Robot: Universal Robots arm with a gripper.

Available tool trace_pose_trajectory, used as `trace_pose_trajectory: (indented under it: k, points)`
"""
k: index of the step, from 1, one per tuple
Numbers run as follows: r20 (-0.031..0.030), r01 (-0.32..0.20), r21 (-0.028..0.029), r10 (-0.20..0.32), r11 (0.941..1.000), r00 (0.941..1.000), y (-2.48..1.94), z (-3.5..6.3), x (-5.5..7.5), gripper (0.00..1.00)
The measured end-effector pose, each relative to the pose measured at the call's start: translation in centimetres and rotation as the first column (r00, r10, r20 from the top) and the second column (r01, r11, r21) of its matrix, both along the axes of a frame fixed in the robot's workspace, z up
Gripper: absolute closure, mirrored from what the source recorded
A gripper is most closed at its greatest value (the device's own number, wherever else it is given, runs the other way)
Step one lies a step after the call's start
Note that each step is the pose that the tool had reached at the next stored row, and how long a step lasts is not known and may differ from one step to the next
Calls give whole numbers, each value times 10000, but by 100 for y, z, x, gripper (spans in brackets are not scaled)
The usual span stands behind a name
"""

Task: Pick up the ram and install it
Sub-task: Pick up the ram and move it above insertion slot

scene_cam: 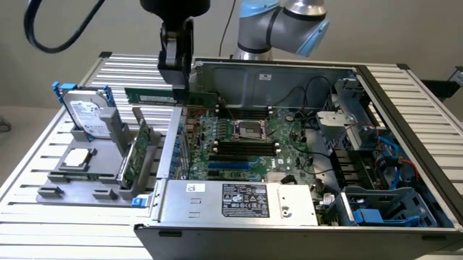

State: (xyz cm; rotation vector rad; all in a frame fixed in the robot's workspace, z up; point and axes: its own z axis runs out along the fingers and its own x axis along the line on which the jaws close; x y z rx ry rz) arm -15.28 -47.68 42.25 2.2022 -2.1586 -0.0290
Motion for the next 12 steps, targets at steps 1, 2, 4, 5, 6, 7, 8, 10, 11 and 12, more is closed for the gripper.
trace_pose_trajectory:
  k: [1, 2, 4, 5, 6, 7, 8, 10, 11, 12]
  points:
    - [0, 0, 0, 0, 10000, 10000, 13, 0, 38, 87]
    - [-1, 0, -1, 0, 10000, 10000, 25, 0, 76, 87]
    - [-1, -1, 0, 1, 10000, 10000, 47, 0, 158, 87]
    - [-1, -1, -1, 1, 10000, 10000, 58, 1, 199, 87]
    - [0, 0, 0, 0, 10000, 10000, 70, 0, 245, 87]
    - [0, 0, 0, 0, 10000, 10000, 81, 0, 288, 87]
    - [-1, -1, -1, 1, 10000, 10000, 92, 0, 331, 87]
    - [0, 0, 0, 0, 10000, 10000, 112, 0, 417, 87]
    - [-1, 0, -1, 0, 10000, 10000, 122, 1, 462, 87]
    - [-1, -1, -1, 1, 10000, 10000, 132, 1, 509, 87]
